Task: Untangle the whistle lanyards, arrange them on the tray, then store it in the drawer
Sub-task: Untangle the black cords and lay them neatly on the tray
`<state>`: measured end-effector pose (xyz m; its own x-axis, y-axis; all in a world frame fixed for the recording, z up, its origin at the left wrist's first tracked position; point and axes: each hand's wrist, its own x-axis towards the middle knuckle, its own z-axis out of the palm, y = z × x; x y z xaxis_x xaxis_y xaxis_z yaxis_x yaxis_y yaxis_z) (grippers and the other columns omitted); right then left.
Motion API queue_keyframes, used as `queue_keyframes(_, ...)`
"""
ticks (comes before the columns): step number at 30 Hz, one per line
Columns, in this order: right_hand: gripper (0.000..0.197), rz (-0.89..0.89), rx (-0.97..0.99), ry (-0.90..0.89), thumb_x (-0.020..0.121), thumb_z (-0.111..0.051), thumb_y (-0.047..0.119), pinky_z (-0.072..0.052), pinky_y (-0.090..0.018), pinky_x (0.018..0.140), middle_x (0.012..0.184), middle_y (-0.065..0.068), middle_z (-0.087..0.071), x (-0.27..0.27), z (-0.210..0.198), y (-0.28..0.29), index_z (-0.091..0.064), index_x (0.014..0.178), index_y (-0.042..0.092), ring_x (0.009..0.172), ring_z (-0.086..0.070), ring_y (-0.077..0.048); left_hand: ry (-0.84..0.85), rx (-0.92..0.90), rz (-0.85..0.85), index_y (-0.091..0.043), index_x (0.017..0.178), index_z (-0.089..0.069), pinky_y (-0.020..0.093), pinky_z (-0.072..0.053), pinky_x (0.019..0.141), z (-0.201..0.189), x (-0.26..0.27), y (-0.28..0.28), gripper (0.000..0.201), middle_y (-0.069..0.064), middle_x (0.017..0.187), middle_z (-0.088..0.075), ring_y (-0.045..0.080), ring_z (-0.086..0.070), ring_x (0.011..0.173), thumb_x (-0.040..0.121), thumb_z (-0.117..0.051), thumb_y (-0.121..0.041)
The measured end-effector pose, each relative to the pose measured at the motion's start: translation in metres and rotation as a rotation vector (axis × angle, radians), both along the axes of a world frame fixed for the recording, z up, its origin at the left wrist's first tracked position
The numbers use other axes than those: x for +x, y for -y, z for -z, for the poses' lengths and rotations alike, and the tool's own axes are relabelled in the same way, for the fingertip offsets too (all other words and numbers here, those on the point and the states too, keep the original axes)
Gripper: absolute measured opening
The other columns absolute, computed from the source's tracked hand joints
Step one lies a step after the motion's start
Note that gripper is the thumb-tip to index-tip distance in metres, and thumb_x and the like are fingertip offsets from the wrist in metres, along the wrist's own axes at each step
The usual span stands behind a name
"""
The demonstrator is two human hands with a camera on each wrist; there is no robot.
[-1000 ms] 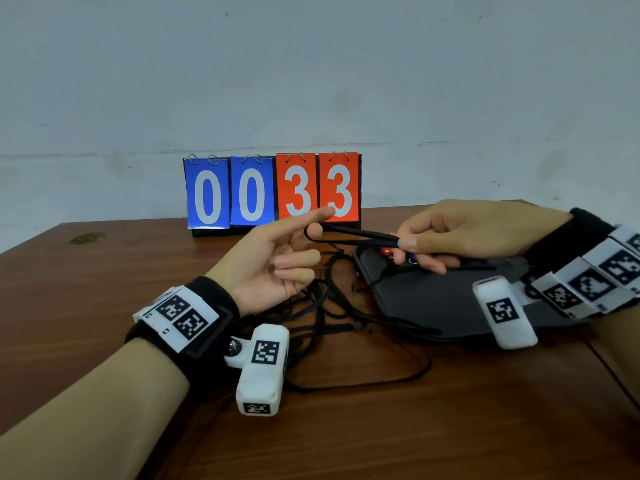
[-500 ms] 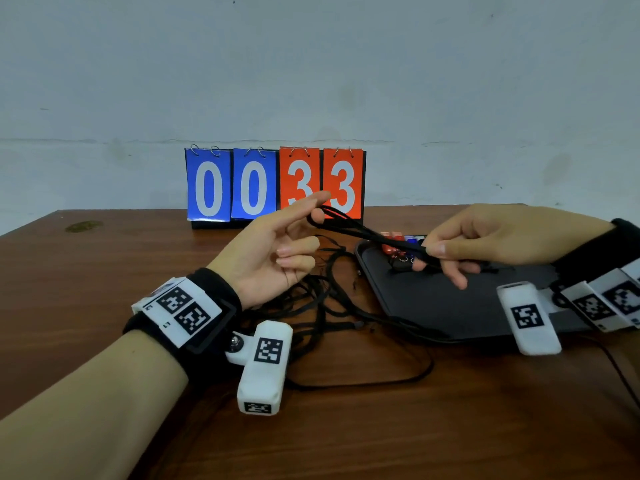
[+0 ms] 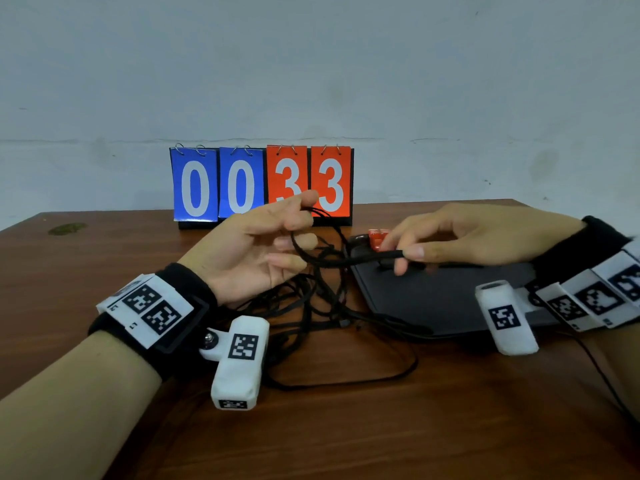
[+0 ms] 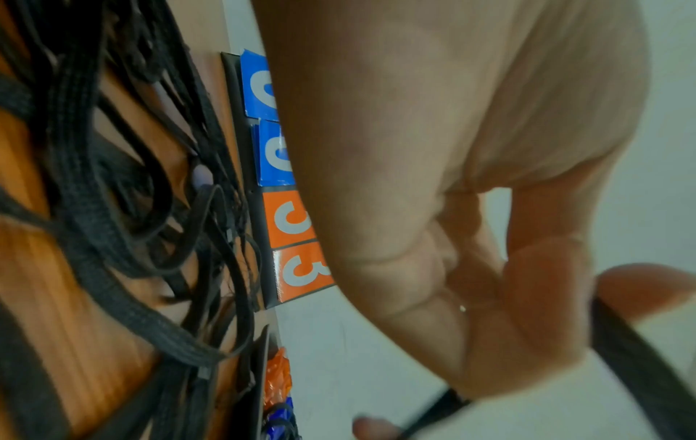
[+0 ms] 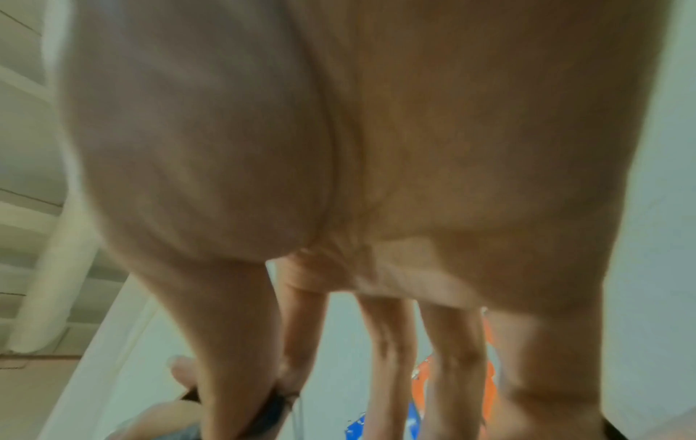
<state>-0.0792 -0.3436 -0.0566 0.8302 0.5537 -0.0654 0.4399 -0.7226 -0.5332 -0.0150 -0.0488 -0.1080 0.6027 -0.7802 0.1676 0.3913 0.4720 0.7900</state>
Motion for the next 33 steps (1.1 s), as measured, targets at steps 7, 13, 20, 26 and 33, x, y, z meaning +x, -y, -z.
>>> queue_keyframes(7, 0.023, -0.19, 0.063, 0.006, 0.102, -0.051, 0.021, -0.038, -0.035, 0.114, 0.145, 0.015, -0.055, -0.017, -0.004, -0.021, -0.074, 0.105, 0.021, 0.137, -0.043, 0.004, 0.146, 0.022, 0.247, -0.004, 0.118, -0.061, 0.026, -0.038, 0.061, -0.005, -0.011, 0.006, 0.027, 0.001, 0.075, -0.059, 0.015, -0.028, 0.066, 0.092, -0.056, 0.004)
queue_keyframes(13, 0.022, -0.227, 0.129, -0.02, 0.101, -0.05, 0.017, -0.047, -0.026, 0.097, 0.112, 0.002, -0.073, -0.017, 0.003, -0.033, -0.073, 0.102, 0.015, 0.111, -0.066, -0.014, 0.123, -0.002, 0.244, -0.002, 0.123, -0.057, 0.027, -0.046, 0.063, 0.001, -0.004, 0.004, 0.028, 0.005, 0.079, -0.06, 0.016, -0.03, 0.067, 0.096, -0.053, 0.004)
queue_keyframes(20, 0.024, -0.047, 0.356, -0.061, 0.101, -0.051, 0.02, -0.05, -0.031, 0.084, 0.078, -0.007, -0.059, 0.001, 0.01, -0.018, -0.074, 0.099, 0.012, 0.077, -0.064, -0.022, 0.125, -0.029, 0.0, -0.013, 0.112, -0.061, 0.02, -0.024, 0.052, 0.002, 0.004, -0.006, 0.024, -0.006, 0.071, -0.053, 0.009, -0.028, 0.059, 0.1, -0.041, -0.01)
queue_keyframes(26, 0.027, 0.147, 0.484, -0.051, 0.099, -0.053, 0.021, -0.05, -0.037, 0.077, 0.073, -0.004, -0.055, 0.013, 0.01, -0.005, -0.078, 0.088, 0.019, 0.062, -0.051, -0.015, 0.021, -0.035, -0.215, -0.019, 0.107, -0.065, 0.015, -0.024, 0.049, 0.001, 0.007, -0.012, 0.023, -0.01, 0.072, -0.049, 0.004, -0.035, 0.05, 0.1, -0.044, -0.013)
queue_keyframes(33, 0.034, 0.285, 0.487, 0.047, 0.101, -0.053, 0.019, -0.053, -0.03, 0.077, 0.079, 0.009, -0.072, 0.02, 0.013, 0.005, -0.063, 0.099, -0.014, 0.066, -0.054, -0.017, 0.008, 0.046, -0.426, -0.018, 0.12, -0.061, 0.013, -0.028, 0.042, 0.002, 0.011, -0.008, 0.02, -0.009, 0.083, -0.06, 0.004, -0.032, 0.05, 0.103, -0.051, -0.021)
